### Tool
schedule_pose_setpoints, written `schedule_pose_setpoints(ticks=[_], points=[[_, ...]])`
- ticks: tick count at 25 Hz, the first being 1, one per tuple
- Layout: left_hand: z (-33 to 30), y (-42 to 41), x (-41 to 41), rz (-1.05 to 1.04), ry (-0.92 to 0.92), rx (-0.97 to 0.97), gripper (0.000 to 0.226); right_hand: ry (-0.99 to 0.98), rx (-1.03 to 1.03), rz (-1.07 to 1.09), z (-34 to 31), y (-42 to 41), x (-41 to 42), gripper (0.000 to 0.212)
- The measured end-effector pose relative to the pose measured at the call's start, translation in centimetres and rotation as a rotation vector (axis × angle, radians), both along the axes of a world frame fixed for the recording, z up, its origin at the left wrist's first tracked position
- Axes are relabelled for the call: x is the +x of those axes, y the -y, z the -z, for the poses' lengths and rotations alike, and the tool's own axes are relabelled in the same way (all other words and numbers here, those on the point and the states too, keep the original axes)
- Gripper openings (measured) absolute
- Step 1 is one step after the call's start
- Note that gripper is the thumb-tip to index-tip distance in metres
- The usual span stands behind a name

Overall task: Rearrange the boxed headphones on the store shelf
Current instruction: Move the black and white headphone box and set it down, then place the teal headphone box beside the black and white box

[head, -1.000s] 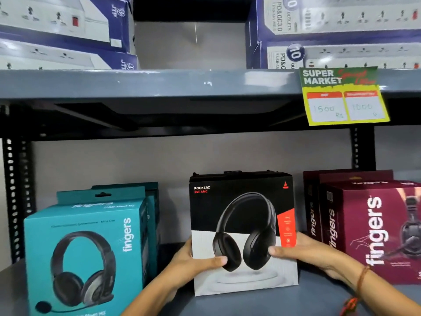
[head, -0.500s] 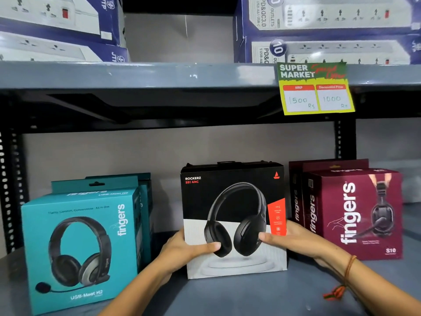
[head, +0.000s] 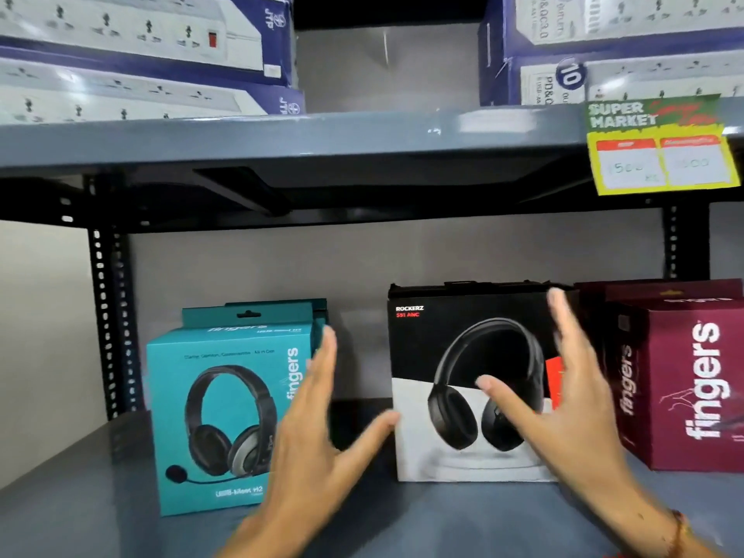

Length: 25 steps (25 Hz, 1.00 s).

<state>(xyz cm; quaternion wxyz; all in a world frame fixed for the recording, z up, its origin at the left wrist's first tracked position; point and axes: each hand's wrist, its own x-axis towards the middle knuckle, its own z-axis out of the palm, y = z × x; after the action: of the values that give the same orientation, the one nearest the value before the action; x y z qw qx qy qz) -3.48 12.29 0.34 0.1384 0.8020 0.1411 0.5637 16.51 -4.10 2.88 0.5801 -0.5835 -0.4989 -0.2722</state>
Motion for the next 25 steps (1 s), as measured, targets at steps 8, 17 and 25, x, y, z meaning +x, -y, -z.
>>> schedule_pose_setpoints(ticks=[8,17,25], points=[[1.1,-10.4,-12.3,-0.222,0.116,-0.599,0.161,-0.229,-0.785,-0.503,0.6,-12.4,-10.3,0.128],[1.6,-14.7,-12.7,0.281,-0.222,-0.912,0.112,-0.526,-0.917,-0.759,2.0,-17.4,-9.5,0.089],[1.4,-14.9,-12.0,0.258,-0.220,-0.924,0.087,-0.491,-0.949,-0.699,2.5,-17.8,-9.1,0.080]])
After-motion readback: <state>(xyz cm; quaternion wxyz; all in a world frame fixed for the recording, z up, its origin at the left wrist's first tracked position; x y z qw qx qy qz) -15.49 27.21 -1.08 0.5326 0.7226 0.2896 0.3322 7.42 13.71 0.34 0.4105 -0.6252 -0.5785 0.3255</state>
